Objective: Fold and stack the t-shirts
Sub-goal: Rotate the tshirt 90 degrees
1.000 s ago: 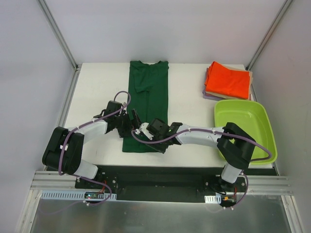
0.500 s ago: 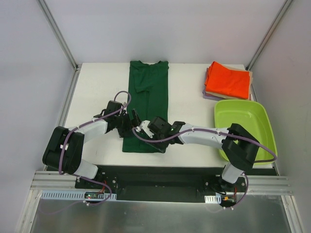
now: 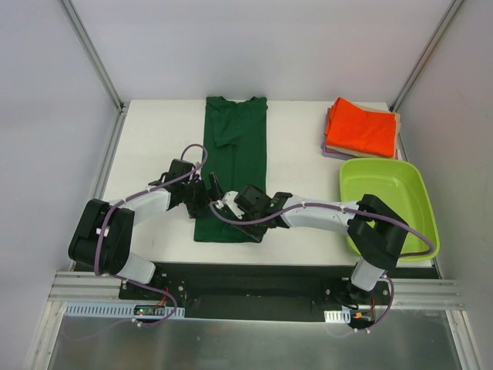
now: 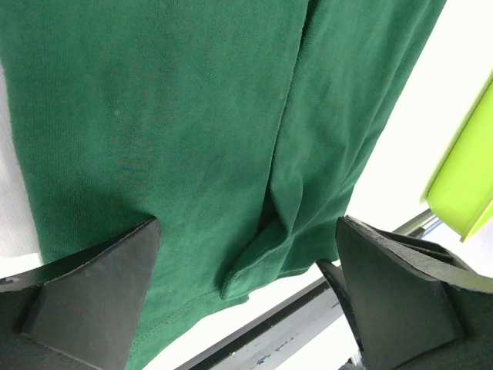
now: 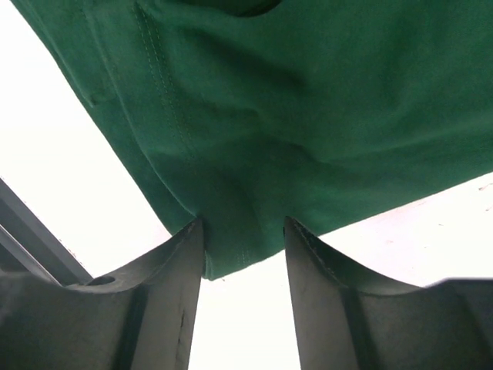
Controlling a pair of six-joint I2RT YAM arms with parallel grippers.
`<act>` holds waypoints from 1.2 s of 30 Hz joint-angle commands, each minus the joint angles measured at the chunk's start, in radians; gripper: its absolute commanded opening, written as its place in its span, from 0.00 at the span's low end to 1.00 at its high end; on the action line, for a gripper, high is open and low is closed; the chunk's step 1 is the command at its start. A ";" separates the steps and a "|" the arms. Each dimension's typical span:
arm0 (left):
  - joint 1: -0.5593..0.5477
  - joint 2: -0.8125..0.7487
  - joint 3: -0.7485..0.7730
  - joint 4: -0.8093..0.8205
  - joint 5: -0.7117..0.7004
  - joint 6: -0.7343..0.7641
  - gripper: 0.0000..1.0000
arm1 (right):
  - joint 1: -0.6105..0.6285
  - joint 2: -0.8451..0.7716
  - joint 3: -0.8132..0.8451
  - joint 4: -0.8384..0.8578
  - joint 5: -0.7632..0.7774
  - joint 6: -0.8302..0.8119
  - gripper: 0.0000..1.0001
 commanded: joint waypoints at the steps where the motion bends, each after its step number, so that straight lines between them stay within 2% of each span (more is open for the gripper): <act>1: 0.007 0.051 -0.021 -0.066 -0.075 0.056 0.99 | -0.001 0.007 -0.010 0.048 -0.005 0.026 0.42; 7: 0.008 0.050 -0.022 -0.066 -0.076 0.056 0.99 | 0.001 -0.015 -0.040 0.057 0.017 0.037 0.12; 15: 0.010 0.047 -0.025 -0.070 -0.080 0.049 0.99 | 0.015 -0.110 -0.117 0.036 0.052 0.063 0.10; 19: 0.010 0.045 -0.031 -0.070 -0.070 0.044 0.99 | 0.025 -0.146 -0.157 0.043 0.051 0.069 0.14; 28: 0.008 -0.010 -0.047 -0.070 -0.027 0.035 0.99 | 0.042 -0.169 -0.197 0.062 0.049 0.089 0.16; 34: 0.007 -0.192 -0.059 -0.084 0.026 0.030 0.99 | 0.042 -0.333 -0.162 -0.004 0.116 0.192 0.29; 35: 0.007 -0.232 -0.059 -0.098 0.020 0.027 0.99 | 0.042 -0.375 -0.160 -0.009 0.120 0.205 0.34; 36: 0.007 -0.283 -0.061 -0.115 0.003 0.023 0.99 | 0.041 -0.427 -0.165 -0.007 0.121 0.224 0.43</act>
